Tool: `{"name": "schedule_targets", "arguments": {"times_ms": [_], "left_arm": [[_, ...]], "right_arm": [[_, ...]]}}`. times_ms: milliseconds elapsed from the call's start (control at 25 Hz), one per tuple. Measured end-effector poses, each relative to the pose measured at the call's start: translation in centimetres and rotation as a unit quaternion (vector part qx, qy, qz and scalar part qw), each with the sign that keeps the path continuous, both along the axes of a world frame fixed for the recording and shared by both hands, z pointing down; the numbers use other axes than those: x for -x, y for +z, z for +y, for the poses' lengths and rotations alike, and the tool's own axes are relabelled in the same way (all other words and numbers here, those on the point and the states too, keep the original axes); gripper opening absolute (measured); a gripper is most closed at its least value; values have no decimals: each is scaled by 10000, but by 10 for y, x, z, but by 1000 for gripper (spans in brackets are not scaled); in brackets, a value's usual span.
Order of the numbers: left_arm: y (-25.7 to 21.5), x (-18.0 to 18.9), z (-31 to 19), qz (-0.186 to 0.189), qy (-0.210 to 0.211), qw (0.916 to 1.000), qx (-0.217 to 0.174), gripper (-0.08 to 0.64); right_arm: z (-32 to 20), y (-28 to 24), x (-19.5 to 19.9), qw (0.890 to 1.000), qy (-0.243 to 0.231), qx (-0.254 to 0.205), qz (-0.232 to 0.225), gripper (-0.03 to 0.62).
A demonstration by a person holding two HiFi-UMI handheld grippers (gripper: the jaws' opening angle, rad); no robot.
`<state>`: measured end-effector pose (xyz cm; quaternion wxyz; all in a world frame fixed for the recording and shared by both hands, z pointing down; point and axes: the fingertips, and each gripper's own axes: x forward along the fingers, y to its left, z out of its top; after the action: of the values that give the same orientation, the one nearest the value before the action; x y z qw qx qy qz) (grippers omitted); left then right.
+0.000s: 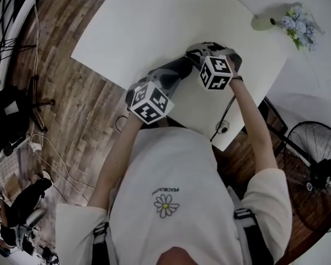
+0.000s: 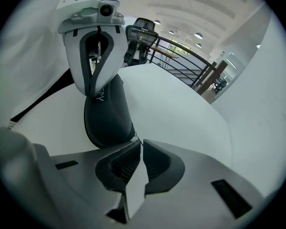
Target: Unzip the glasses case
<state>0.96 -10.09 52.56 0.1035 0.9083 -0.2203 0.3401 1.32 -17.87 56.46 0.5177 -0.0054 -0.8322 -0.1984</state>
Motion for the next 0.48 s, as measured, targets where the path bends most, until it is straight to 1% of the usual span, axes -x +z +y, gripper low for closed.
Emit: {"name": "schedule_targets", "arguments": {"times_ms": [80, 160, 240, 280, 320, 360, 400, 440, 480], "left_arm": [[0, -1, 1, 6, -20, 10000, -79, 12], [0, 0, 3, 14, -15, 9999, -128, 12], [-4, 1, 4, 20, -5, 9999, -153, 14], [-9, 2, 2, 20, -16, 9997, -251, 14], [-16, 4, -1, 24, -40, 9991, -421, 14], [-25, 6, -6, 31, -69, 9980, -634, 14], [-35, 8, -11, 37, -97, 9963, -854, 40], [-44, 12, -15, 31, -125, 9944, -1052, 106], [-51, 17, -18, 10, -149, 9925, -1211, 153]], "right_arm": [[-1, -4, -1, 9995, 282, 59, -143, 9], [-4, -18, 1, 9955, 758, 58, -565, 14], [-7, -38, 3, 9880, 1173, -43, -1004, 18], [-7, -47, 2, 9849, 1297, -112, -1144, 44], [-6, -57, 1, 9822, 1385, -176, -1256, 85], [-5, -67, 0, 9794, 1465, -236, -1371, 105], [-3, -77, -1, 9755, 1565, -306, -1515, 109], [-2, -89, -3, 9698, 1703, -395, -1701, 109], [-1, -101, -5, 9614, 1886, -498, -1941, 109]]}}
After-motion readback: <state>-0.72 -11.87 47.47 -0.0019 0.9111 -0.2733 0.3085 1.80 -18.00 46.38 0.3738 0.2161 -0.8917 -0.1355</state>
